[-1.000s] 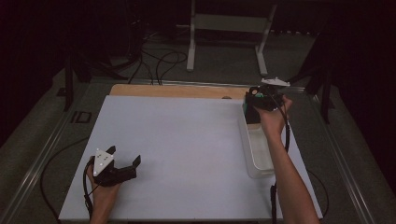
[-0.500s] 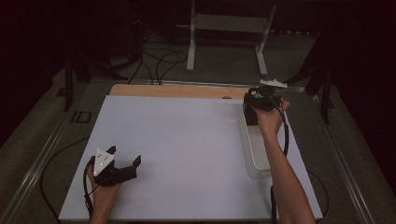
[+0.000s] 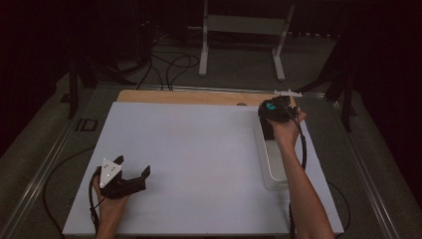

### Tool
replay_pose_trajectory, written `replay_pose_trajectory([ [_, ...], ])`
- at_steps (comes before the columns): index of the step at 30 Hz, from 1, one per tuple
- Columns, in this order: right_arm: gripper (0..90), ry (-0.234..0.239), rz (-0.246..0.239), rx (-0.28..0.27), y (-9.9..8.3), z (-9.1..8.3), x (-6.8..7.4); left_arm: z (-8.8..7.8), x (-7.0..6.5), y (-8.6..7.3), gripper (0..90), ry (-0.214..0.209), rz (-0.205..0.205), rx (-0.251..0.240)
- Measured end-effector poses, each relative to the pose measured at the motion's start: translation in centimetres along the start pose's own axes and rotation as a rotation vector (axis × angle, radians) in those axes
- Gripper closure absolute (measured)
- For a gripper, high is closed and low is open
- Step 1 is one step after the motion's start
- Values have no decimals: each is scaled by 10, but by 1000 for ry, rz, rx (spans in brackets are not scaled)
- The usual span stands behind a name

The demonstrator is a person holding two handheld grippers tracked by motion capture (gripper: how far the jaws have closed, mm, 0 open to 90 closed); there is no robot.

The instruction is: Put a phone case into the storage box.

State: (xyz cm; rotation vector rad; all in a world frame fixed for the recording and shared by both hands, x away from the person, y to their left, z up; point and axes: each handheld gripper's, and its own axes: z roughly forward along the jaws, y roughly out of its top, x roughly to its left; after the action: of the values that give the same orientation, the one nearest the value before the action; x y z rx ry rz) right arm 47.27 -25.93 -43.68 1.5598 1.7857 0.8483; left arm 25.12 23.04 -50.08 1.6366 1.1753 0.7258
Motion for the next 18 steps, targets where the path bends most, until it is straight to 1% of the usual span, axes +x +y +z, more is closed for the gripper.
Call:
replay_pose_trajectory([
  [6,120,-8,13,-5,-1,1,0,0,0,0,7,1,-1,-2],
  [9,119,-13,5,-10,-1,2,1,0,0,0,7,1,-1,-3],
  [15,115,5,-11,-15,0,2,3,0,0,0,7,-1,-1,-2],
  [18,109,11,-5,-16,-1,2,3,0,0,0,7,-1,0,-1],
])
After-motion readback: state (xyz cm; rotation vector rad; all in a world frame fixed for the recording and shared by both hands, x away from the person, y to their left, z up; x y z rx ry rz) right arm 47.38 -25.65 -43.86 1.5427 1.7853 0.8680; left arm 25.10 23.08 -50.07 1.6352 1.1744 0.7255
